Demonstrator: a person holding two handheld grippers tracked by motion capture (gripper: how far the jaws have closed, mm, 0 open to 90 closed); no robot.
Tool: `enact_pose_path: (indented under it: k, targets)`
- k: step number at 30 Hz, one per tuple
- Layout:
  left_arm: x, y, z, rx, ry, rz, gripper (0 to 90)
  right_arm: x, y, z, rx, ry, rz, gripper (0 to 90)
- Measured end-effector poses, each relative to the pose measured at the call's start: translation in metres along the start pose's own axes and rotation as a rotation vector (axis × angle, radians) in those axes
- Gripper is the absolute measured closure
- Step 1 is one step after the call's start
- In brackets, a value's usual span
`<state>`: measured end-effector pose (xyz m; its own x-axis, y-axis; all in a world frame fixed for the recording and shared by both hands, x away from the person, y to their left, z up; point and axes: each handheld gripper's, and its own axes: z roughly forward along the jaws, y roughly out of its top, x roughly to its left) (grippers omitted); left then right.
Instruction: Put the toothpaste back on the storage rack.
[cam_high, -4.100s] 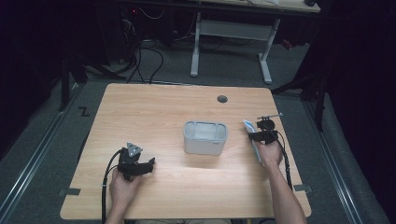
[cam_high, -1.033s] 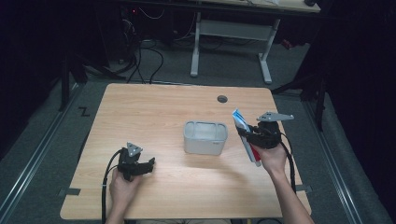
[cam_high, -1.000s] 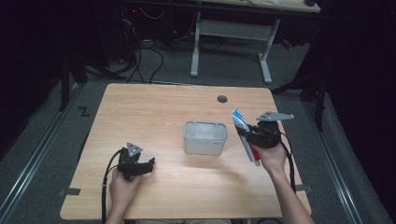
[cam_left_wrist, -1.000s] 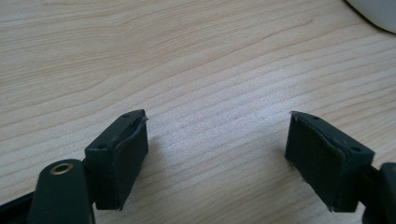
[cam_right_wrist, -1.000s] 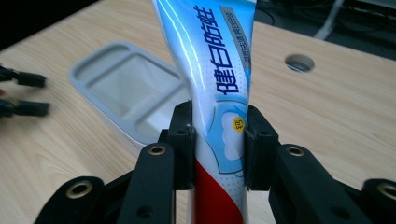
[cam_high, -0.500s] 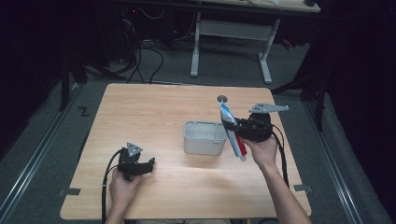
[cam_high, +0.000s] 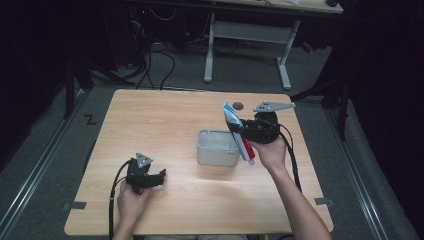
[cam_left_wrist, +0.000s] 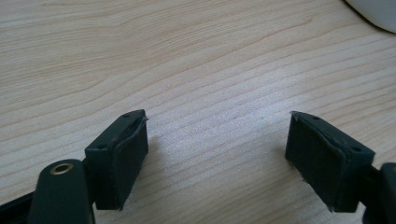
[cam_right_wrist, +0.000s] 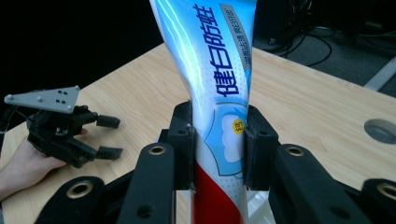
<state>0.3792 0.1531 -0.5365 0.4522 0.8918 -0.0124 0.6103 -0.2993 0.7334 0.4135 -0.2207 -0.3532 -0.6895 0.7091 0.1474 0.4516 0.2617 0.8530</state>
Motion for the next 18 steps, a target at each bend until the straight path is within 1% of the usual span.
enact_pose_path:
  k: [2, 5, 7, 9, 11, 12, 18]
  targets:
    - [0.000, 0.000, 0.000, 0.000, -0.001, 0.001, 21.4, 0.001, 0.004, 0.002, -0.010, 0.008, 0.000, 69.5]
    - [0.000, 0.000, 0.000, 0.000, -0.001, 0.002, 21.4, 0.003, 0.012, 0.007, -0.018, -0.004, -0.019, 69.6]
    - [0.000, 0.000, 0.000, 0.000, -0.001, 0.002, 21.4, 0.003, 0.014, 0.008, -0.025, -0.001, -0.024, 69.6]
    - [0.000, 0.000, 0.000, 0.000, -0.001, 0.002, 21.4, 0.004, 0.018, 0.010, -0.020, -0.003, -0.034, 69.6]
    - [0.000, 0.000, 0.000, 0.000, -0.001, 0.002, 21.4, 0.004, 0.022, 0.012, -0.018, 0.001, -0.033, 69.6]
    - [0.000, 0.000, 0.000, 0.000, -0.001, 0.002, 21.4, 0.004, 0.026, 0.015, -0.011, -0.005, -0.035, 69.5]
    - [0.000, 0.000, 0.000, 0.000, -0.001, 0.002, 21.4, 0.004, 0.032, 0.022, -0.006, -0.021, -0.030, 69.3]
